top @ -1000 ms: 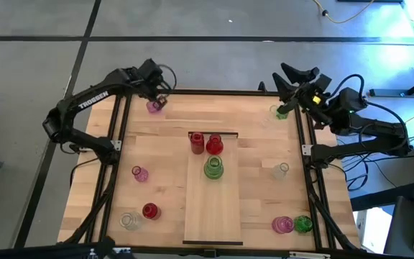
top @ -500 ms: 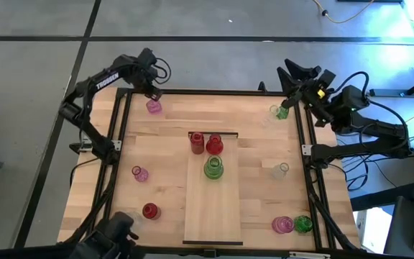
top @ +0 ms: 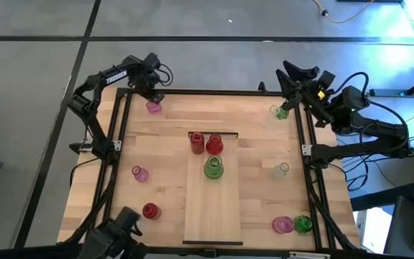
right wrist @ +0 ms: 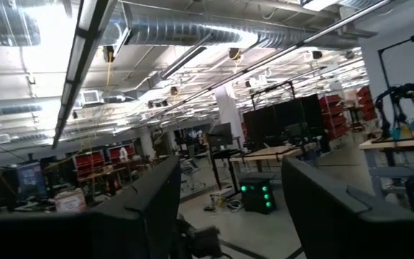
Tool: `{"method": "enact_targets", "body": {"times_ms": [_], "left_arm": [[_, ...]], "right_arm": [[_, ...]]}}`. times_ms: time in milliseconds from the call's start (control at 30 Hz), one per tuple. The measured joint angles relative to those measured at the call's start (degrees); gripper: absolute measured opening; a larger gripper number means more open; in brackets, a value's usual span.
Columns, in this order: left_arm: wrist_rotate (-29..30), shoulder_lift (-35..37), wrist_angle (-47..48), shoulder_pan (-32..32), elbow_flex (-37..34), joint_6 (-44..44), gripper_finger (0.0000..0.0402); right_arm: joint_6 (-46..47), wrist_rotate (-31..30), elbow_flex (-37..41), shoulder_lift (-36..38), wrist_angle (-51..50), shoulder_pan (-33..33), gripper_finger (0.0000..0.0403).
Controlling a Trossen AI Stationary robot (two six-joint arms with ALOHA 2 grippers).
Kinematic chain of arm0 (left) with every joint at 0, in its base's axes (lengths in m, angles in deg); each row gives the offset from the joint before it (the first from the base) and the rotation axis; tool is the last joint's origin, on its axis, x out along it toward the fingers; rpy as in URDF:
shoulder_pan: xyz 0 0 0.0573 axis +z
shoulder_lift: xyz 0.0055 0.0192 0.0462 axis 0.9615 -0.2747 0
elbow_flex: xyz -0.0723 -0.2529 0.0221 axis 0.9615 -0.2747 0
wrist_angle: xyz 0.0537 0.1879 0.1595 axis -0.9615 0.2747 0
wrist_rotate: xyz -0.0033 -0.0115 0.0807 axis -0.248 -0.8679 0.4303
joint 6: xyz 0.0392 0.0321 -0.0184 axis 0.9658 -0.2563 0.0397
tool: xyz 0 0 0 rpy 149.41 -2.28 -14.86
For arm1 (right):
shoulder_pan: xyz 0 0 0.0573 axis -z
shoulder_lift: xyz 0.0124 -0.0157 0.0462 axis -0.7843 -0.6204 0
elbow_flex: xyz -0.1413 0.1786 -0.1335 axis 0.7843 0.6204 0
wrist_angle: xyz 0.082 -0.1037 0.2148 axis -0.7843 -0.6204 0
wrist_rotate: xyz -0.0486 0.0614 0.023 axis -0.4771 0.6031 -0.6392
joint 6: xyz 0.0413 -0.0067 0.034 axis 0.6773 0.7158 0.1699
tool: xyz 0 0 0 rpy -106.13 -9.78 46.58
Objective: Sort vases onto shelf
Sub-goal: Put the top left pink vase on the shelf
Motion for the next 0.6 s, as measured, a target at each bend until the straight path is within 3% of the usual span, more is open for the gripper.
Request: {"method": "enact_targets", "body": {"times_ms": [267, 500, 600], "left_arm": [[-0.39, -2.27, 0.95, 0.02, -0.09, 1.68, 0.0138], [-0.32, -2.22, 4.98, 0.29, -0.09, 6.77, 0.0027], [-0.93, -1.91, 7.43, 0.28, -0.29, 8.43, 0.0024]], "right_arm": [[0.73, 1.22, 0.0, 0.0, -0.13, -0.02, 0.0223], [0.66, 1.22, 0.0, 0.0, -0.13, -0.02, 0.0223], [0.11, 1.22, 0.0, 0.0, -0.57, -0.02, 0.0223]]}}
